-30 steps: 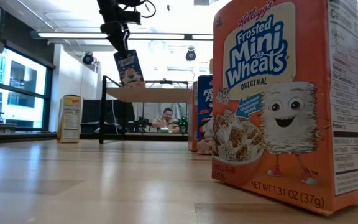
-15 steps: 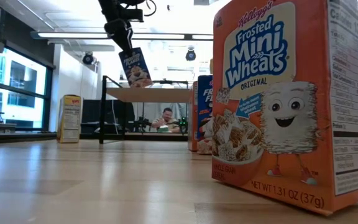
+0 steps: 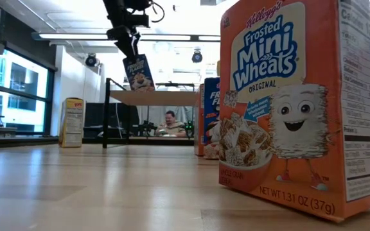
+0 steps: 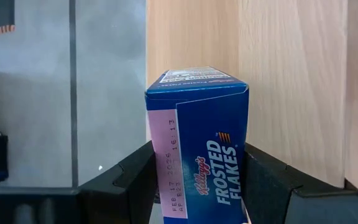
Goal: Stack cereal on shelf
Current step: Put the bottom left blue cereal box on the shelf
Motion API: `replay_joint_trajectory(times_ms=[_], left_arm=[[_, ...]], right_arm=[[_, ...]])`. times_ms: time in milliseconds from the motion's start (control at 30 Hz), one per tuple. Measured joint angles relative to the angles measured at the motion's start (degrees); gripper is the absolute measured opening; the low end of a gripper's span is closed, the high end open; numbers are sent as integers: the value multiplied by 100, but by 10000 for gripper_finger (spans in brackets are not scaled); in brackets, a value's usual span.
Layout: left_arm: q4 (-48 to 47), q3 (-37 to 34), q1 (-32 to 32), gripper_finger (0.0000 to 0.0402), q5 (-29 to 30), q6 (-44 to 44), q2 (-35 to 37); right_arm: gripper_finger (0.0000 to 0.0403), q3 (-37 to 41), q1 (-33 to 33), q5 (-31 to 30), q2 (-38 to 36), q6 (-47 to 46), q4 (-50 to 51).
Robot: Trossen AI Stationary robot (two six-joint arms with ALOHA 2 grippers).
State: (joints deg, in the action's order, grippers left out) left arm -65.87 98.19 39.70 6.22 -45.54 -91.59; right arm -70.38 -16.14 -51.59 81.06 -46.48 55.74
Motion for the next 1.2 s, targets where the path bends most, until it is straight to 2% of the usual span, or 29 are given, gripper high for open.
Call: replay_joint_trajectory(times_ms=[567,1200], left_arm=[[153,-11,4,185,407,-20,-142],[221,-13,-6,186,402,-129,-140]], right_arm=[[204,0,-2,-4,0,2,-36],[204,-1,0,-8,0,2,-96]])
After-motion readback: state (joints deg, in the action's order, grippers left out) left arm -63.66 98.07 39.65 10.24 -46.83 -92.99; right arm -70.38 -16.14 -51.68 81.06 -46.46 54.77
